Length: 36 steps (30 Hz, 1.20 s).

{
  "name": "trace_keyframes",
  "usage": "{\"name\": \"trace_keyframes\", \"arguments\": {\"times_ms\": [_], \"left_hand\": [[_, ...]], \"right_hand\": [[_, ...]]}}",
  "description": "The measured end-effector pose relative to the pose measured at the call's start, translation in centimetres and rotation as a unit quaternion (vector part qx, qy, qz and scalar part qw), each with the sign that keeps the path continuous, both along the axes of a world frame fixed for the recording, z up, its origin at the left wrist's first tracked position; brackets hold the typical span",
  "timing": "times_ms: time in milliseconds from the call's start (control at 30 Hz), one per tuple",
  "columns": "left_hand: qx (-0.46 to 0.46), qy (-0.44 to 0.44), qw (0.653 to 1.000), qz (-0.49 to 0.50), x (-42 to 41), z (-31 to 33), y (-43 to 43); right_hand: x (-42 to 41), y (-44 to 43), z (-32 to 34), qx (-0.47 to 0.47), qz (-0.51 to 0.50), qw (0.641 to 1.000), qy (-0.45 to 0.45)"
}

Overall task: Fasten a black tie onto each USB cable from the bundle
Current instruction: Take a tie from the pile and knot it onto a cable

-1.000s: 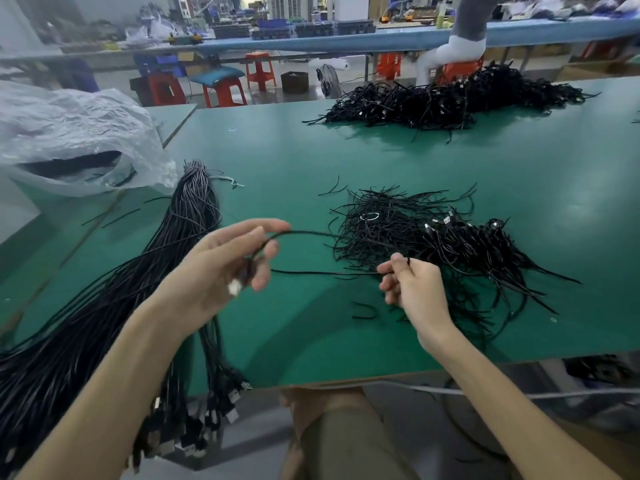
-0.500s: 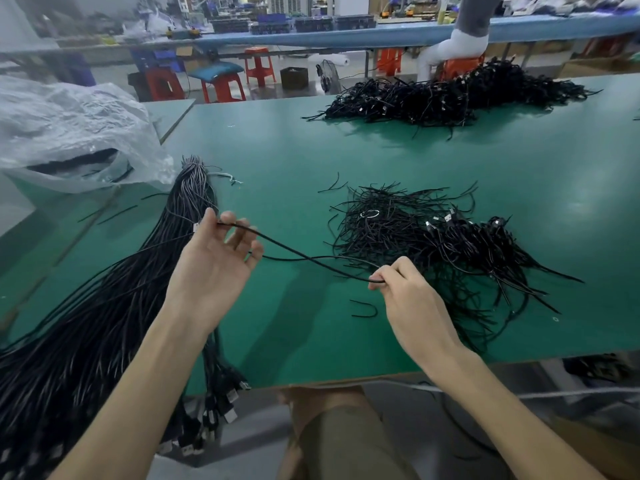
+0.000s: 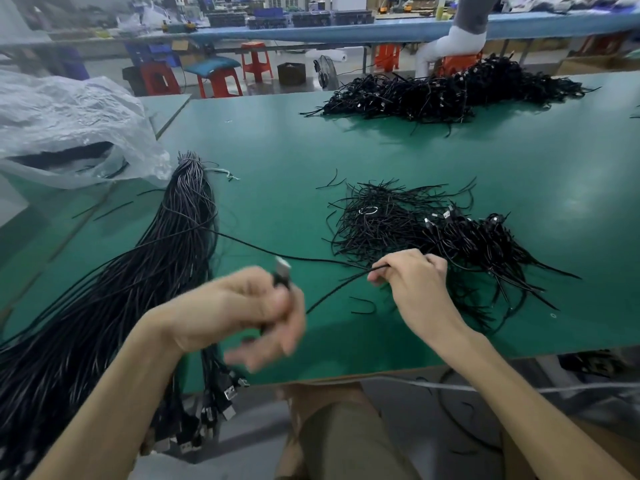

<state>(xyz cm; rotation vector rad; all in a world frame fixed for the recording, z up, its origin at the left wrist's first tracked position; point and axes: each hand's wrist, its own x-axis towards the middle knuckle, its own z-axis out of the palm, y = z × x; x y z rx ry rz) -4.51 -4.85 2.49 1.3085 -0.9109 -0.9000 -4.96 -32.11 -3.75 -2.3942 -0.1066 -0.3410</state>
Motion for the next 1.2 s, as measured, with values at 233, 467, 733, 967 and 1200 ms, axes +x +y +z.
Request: {"name": "trace_keyframes", "arguments": {"times_ms": [233,467,733,967,1200], "left_hand": [[0.231,-0.123,0.961,0.088,-1.2,-3.5,-3.3],[0.123,-0.139,0.942,0.278,-1.0,-5.1,-3.6],[0.075,-0.195,0.892,0.401,-0.3,-5.6,-3.9],[-0.018,-0.119,0.885,0.45,-0.2,-5.5,-4.5],[-0.26,0.21,0.863,0.378,0.7,-3.6,-4.8]], "right_hand": [[0.0,2.7,4.5,0.183,0.096,0.978,-0.022],[-0.7,4.2,5.5,0.314,0.154,0.937,-0.006],[-0.8,4.8,4.6,0.437,0.135,0.888,0.05],[-1.3,5.3,4.0,0.449,0.17,0.874,0.065],[-2.5,7.6,0.8,0.412,0.241,0.871,0.112]]}}
